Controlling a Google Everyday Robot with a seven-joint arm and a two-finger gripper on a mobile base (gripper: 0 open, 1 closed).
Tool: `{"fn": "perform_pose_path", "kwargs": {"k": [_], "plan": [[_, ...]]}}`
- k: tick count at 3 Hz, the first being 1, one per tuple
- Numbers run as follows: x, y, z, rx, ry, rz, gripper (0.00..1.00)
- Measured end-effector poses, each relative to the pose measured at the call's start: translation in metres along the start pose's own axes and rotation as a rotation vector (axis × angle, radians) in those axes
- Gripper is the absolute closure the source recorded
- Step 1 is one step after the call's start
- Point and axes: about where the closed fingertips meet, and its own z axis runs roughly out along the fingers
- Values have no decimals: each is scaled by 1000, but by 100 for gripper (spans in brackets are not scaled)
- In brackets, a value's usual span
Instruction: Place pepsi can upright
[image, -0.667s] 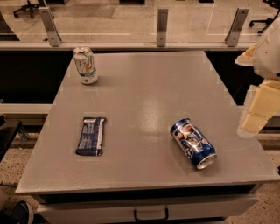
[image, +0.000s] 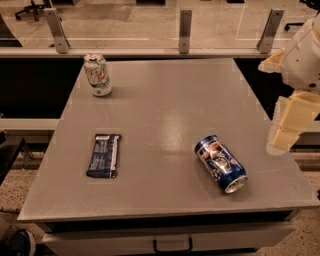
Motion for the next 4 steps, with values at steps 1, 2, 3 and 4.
{"fn": "perform_pose_path", "kwargs": {"k": [1,2,3,4], "plan": [[-23,-7,14,-10,-62,-171,0],[-36,-10,23,-20,-99,-299,0],[-49,-9,33,-53,-164,-449,0],[-59,1,37,-98,-212,-646,0]]}}
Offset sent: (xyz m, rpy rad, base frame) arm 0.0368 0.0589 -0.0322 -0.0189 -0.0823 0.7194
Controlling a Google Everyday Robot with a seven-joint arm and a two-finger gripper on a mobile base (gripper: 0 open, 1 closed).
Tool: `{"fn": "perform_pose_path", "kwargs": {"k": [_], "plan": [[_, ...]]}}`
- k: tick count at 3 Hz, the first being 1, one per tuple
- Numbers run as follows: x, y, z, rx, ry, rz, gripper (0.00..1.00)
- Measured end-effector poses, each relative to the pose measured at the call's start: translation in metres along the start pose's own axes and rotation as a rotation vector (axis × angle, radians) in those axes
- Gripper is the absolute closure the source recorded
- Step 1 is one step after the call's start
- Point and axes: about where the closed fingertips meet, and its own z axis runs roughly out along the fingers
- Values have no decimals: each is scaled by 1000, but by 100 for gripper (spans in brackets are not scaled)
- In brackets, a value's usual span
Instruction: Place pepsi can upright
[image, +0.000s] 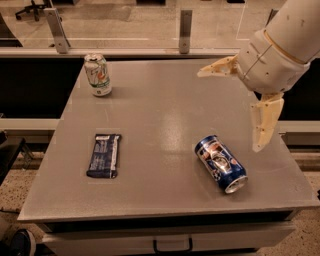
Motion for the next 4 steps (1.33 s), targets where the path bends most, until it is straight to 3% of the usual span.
{"fn": "perform_pose_path", "kwargs": {"k": [1,4], "plan": [[-13,8,1,-38,-23,-205,0],[-28,50,20,-122,11,-758,0]]}}
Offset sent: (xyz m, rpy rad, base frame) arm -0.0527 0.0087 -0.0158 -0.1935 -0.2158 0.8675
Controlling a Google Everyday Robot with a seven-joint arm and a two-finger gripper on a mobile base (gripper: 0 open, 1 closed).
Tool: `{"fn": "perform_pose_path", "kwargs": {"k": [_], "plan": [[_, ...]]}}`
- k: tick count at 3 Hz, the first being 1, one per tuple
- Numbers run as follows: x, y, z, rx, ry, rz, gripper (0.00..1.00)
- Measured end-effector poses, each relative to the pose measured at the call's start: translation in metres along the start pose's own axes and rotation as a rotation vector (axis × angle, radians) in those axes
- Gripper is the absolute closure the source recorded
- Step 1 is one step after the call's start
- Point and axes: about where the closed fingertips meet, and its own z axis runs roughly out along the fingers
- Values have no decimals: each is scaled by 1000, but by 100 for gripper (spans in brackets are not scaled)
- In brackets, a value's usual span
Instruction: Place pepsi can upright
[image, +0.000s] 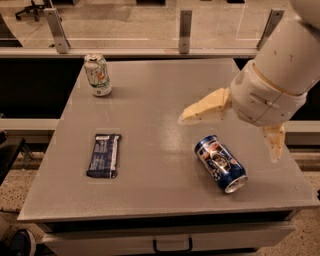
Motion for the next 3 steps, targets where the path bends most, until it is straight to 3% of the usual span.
{"fn": "perform_pose_path", "kwargs": {"k": [2,3], "plan": [[-12,19,29,-84,42,-319,0],[-5,30,53,-148,46,-410,0]]}}
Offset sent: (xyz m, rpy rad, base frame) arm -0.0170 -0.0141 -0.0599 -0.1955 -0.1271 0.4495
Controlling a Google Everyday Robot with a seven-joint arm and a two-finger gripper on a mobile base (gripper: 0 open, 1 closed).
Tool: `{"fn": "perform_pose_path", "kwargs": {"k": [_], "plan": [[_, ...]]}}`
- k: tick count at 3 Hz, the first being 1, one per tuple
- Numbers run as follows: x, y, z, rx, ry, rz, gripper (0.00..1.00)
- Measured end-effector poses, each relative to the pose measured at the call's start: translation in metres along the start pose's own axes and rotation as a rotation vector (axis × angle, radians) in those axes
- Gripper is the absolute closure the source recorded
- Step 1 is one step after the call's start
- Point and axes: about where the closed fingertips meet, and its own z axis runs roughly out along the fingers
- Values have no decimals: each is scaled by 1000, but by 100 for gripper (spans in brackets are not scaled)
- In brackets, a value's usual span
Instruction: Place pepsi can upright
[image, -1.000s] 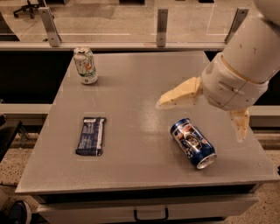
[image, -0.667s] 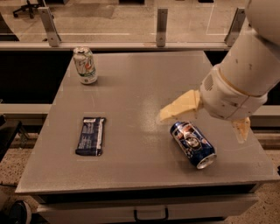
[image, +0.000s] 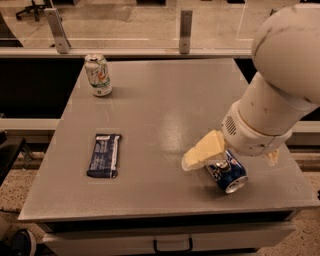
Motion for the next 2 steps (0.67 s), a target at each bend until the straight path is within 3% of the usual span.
{"fn": "perform_pose_path", "kwargs": {"k": [1,2], "plan": [[3,4,14,-28,-4,-23,0],[6,6,18,-50,-11,-30,17]]}}
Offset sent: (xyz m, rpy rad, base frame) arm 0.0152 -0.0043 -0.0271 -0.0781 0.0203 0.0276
